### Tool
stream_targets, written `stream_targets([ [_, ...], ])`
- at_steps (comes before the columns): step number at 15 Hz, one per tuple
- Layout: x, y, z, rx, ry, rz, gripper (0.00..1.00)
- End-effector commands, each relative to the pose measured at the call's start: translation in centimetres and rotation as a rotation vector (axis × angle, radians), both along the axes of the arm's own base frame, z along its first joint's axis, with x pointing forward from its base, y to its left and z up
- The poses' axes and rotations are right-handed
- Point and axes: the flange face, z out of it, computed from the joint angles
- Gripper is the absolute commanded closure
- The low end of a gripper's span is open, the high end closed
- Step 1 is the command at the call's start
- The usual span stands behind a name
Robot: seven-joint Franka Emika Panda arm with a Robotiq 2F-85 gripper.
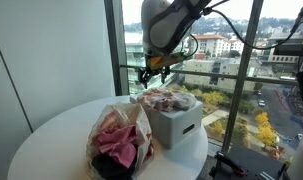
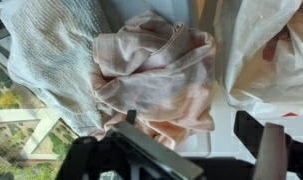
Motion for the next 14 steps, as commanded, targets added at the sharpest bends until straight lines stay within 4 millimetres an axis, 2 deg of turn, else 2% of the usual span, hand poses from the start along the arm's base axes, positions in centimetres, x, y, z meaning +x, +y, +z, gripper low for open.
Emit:
stream_targets([
  [1, 1.9, -1.0, -2.0, 0.017, 0.049, -0.038, 0.00],
  [7, 3.4, -3.5, -7.3, 0.016, 0.143, -0.079, 0.00],
  [11, 4.2, -4.3, -9.7, 0.030, 0.181, -0.094, 0.00],
  [12, 4.4, -4.6, -10.1, 0.024, 0.182, -0.092, 0.25],
  [13, 4.5, -4.7, -10.4, 0.035, 0.191, -0.093, 0.26],
  [14, 4.5, -4.8, -10.5, 0.047, 0.189, -0.097, 0.32],
])
